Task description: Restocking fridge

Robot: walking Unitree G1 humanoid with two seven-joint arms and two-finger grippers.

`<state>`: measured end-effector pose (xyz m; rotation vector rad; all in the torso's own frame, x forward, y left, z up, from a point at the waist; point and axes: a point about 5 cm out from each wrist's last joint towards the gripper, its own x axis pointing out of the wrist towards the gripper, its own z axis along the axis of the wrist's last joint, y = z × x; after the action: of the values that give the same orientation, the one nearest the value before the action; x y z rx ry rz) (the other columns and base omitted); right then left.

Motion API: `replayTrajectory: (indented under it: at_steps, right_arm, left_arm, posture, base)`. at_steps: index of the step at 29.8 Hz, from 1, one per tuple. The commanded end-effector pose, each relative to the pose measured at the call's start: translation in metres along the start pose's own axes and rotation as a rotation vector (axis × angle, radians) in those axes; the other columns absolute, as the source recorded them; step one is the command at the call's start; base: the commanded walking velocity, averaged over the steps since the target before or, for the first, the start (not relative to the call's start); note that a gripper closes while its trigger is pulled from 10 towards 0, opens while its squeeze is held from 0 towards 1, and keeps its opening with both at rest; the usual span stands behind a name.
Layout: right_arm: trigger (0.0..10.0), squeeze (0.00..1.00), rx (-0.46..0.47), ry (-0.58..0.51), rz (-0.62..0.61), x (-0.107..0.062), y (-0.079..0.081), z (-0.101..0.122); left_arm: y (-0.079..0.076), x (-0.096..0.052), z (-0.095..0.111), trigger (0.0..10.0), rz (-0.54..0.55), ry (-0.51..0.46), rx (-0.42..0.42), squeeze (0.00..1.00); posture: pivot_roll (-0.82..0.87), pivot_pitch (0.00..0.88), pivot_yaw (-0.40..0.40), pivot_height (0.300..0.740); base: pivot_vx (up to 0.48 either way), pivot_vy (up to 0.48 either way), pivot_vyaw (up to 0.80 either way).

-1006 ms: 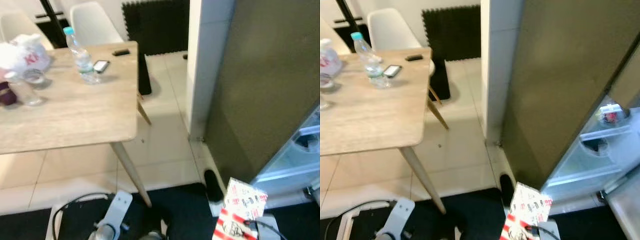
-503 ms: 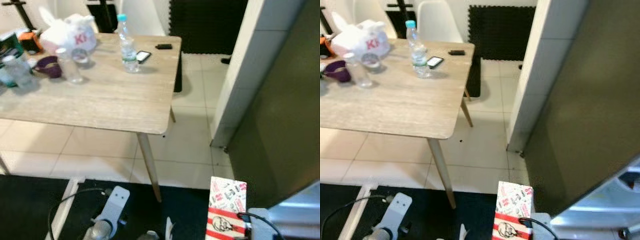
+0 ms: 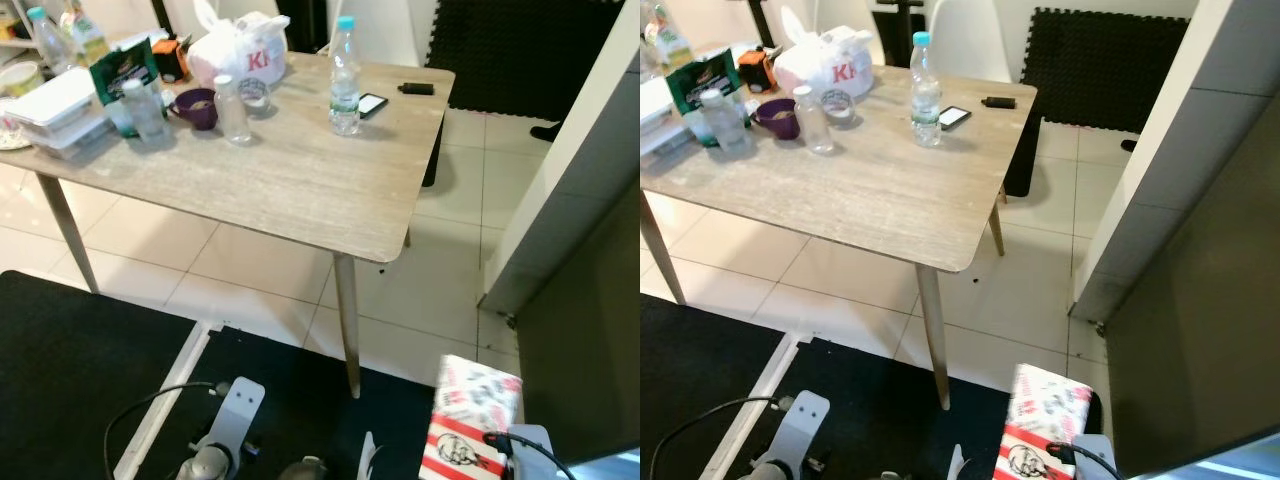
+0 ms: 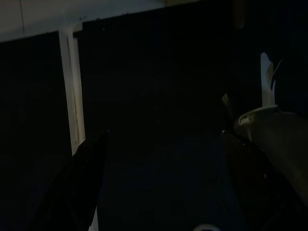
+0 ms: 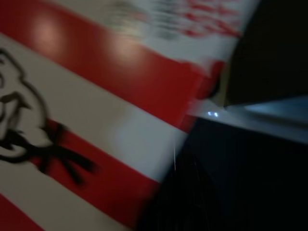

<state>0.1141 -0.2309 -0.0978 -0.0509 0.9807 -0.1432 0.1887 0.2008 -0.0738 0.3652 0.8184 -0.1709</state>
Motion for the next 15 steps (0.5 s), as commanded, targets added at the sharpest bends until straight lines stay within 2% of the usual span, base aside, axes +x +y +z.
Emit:
replayTrajectory:
  at_steps: [1,7,15]
  right_arm:
    - [10.0,0.00,0.018,-0.004,-0.005,-0.0003,-0.0016,-0.0001]
    - [10.0,0.00,0.020,-0.005,-0.005,-0.0003,-0.0017,0.0000]
    - [10.0,0.00,0.021,-0.004,-0.005,-0.0006,-0.0019,-0.0007]
  left_arm:
    - [-0.0020,-0.0002,-0.0016,10.0,-0.005,0.008,-0.001,0.00]
    - [-0.0020,0.0002,-0.0003,10.0,-0.008,0.005,0.009,0.00]
    - [-0.0024,0.0005,0.0006,10.0,-0.009,0.002,0.026,0.00]
  posture:
    - [-0.07,0.103,-0.006,0.740]
    - [-0.07,0.103,-0.006,0.740]
    - [-0.07,0.103,-0.005,0.740]
  base:
    - [0.000,0.000,0.00]
    - [0.000,0.000,0.00]
    - [0.000,-0.480,0.00]
